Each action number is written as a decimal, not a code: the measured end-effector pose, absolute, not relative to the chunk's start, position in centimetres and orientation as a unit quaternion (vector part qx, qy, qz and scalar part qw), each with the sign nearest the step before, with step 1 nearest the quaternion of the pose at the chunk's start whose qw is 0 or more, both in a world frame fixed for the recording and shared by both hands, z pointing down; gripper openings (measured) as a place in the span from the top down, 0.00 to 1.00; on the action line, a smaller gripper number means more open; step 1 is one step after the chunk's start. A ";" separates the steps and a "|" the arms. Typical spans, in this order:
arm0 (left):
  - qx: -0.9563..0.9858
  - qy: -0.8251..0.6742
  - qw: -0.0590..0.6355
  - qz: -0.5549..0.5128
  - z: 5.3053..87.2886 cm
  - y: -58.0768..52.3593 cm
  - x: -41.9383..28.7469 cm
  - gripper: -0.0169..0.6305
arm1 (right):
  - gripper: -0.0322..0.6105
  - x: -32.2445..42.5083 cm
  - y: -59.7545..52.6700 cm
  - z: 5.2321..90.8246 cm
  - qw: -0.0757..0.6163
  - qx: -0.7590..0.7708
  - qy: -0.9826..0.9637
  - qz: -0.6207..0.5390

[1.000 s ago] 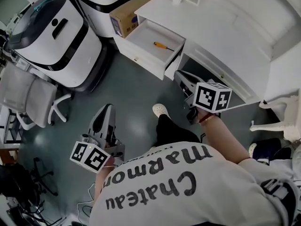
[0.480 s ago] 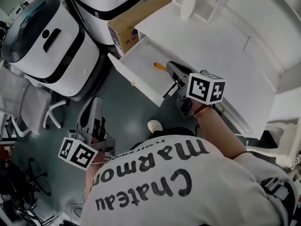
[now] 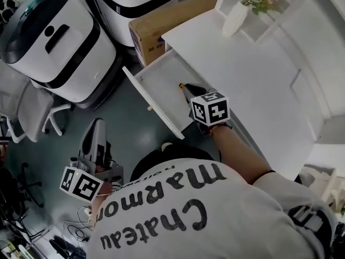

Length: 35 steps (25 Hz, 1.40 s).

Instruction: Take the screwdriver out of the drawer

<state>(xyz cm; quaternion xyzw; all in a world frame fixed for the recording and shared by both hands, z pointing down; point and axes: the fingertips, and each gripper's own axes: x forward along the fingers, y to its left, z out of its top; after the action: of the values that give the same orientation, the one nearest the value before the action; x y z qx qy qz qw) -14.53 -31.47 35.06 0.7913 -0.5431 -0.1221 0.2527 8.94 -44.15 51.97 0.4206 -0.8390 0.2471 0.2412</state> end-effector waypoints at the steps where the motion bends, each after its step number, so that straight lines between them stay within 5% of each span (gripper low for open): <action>1: 0.786 -0.551 0.255 -0.117 35.3 -31.5 -14.7 0.94 | 0.89 8.9 -44.4 54.1 0.261 0.415 -0.833 0.255; 5: 0.761 -0.583 0.265 -0.103 36.2 -31.0 -16.1 0.94 | 0.88 9.1 -44.9 61.9 0.345 0.400 -0.805 0.269; 8: 0.738 -0.606 0.277 -0.103 37.1 -30.8 -17.7 0.94 | 0.65 9.6 -45.3 65.9 0.395 0.387 -0.787 0.274; 20: 0.676 -0.661 0.315 -0.081 39.4 -29.8 -21.4 0.94 | 0.65 11.4 -49.8 72.3 0.508 0.378 -0.736 0.241; 35: 0.674 -0.657 0.336 -0.040 40.7 -31.1 -20.3 0.94 | 0.72 12.4 -50.6 75.2 0.506 0.384 -0.723 0.271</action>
<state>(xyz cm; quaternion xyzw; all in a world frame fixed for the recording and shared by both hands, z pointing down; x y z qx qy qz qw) -20.29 -31.07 40.69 0.6738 -0.6572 -0.0397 0.3356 12.35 -50.58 75.22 0.3840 -0.7231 0.2708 0.5063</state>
